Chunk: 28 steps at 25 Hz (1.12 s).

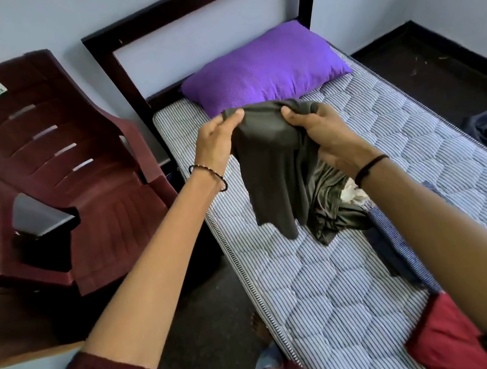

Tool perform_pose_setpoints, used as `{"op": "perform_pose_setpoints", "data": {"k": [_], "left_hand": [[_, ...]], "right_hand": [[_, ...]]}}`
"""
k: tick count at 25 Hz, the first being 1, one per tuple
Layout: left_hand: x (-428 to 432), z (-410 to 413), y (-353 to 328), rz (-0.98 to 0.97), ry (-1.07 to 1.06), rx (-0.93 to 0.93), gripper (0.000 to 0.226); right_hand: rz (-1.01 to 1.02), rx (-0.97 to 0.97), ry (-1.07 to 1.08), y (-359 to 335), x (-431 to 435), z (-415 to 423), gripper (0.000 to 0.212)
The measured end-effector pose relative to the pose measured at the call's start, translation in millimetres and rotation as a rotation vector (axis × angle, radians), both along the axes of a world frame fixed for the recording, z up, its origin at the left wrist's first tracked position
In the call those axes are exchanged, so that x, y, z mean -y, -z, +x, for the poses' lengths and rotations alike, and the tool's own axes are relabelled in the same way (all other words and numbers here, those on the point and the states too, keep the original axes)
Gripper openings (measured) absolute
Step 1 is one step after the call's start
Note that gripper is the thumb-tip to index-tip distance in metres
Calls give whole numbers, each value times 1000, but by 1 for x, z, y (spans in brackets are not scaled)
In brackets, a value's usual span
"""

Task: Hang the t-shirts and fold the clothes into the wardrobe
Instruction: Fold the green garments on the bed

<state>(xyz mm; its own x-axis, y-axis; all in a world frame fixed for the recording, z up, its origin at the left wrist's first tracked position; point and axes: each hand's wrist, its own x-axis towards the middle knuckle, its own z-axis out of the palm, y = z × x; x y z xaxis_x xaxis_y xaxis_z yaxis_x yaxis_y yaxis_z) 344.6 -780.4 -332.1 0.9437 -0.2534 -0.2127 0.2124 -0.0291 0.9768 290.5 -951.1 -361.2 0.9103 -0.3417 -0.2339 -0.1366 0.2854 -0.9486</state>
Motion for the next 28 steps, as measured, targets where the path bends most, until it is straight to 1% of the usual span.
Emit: {"op": "perform_pose_setpoints", "data": {"k": [1, 3, 6, 8, 11, 12, 13, 14, 15, 16, 19, 21, 22, 23, 25, 27, 28], "left_hand": [[1, 0, -4, -21, -11, 22, 11], [-4, -7, 2, -4, -22, 60, 10], [-20, -42, 54, 44, -6, 52, 11], [-33, -72, 118, 116, 63, -59, 15], [-52, -126, 231, 386, 175, -256, 45], [-57, -145, 264, 460, 209, -319, 48], [-60, -163, 292, 511, 252, -388, 42], [-62, -180, 314, 556, 305, -447, 31], [-64, -198, 335, 604, 369, -487, 27], [-64, -213, 347, 639, 429, -514, 29], [-69, -243, 381, 604, 490, -606, 28], [-73, -253, 392, 555, 511, -597, 46], [-74, -256, 394, 543, 520, -590, 52], [-72, -258, 393, 550, 539, -591, 51], [-68, -267, 389, 562, 610, -620, 46], [-62, -281, 388, 604, 709, -629, 61], [-58, -289, 390, 610, 762, -650, 66]], "right_hand": [[1, 19, -4, -3, 1, 1, 8], [-10, 16, -35, 2, 1, -5, 8], [-33, -75, -132, 48, -2, -31, 18], [-16, -143, -187, 104, -7, -61, 19], [-66, -389, -258, 213, -16, -116, 19], [-87, -478, -297, 248, -19, -137, 19], [-107, -562, -334, 282, -22, -159, 21], [-119, -626, -376, 309, -24, -179, 24], [-117, -669, -406, 334, -25, -197, 28], [-96, -697, -414, 349, -26, -212, 30], [16, -718, -390, 367, -27, -239, 30], [42, -722, -402, 370, -22, -249, 32], [36, -727, -414, 370, -19, -254, 37], [23, -736, -432, 370, -15, -259, 41], [1, -753, -488, 364, -11, -269, 39], [-63, -779, -543, 360, -4, -280, 31], [-110, -802, -569, 359, 1, -285, 31]]}}
